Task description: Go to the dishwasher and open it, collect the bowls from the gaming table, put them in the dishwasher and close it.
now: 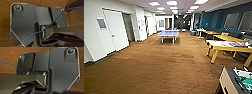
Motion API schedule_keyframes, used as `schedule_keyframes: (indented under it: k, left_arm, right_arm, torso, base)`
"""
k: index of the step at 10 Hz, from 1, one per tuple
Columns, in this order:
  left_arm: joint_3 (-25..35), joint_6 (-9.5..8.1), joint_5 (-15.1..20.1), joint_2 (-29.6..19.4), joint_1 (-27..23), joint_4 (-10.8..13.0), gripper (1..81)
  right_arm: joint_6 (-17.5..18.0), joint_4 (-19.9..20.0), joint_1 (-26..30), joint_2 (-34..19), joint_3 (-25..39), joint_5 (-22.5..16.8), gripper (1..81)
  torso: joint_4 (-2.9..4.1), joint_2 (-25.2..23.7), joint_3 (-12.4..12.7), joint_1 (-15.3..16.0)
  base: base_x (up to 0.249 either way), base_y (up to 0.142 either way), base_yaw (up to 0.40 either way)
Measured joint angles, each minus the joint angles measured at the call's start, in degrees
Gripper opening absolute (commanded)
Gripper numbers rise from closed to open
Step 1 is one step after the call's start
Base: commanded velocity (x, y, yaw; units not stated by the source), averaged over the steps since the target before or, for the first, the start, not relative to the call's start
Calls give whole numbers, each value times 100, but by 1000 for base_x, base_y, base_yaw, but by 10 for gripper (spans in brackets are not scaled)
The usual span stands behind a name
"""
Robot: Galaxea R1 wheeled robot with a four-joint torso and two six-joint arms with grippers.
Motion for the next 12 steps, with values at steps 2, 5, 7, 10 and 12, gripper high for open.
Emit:
schedule_keyframes:
  k: [2, 5, 7, 10, 12]
  left_arm:
    - [0, 0, 10, -5, 55, 0, 811]
    - [-2, 2, -66, -13, -68, -2, 811]
    - [-5, 0, 54, -24, 111, -2, 811]
    - [-5, 0, -21, -29, -30, -2, 811]
    - [-5, 0, -16, -9, -28, -2, 811]
  right_arm:
    - [-2, -5, -52, 6, 0, -28, 811]
    - [-2, -5, 87, 6, 0, 77, 811]
    - [-2, -27, -99, 6, 0, -56, 811]
    - [-2, -24, 39, 6, -2, 0, 811]
    - [0, -24, 26, 6, -2, 2, 811]
  torso:
    - [0, -2, 0, -6]
    - [0, -4, 0, -9]
    - [0, -4, 0, -9]
    - [0, -4, 0, -13]
    - [0, -4, 0, -11]
  base:
    - [164, 0, 0]
    - [164, 0, 0]
    - [164, 0, 0]
    - [164, 0, 0]
    - [166, 0, 0]
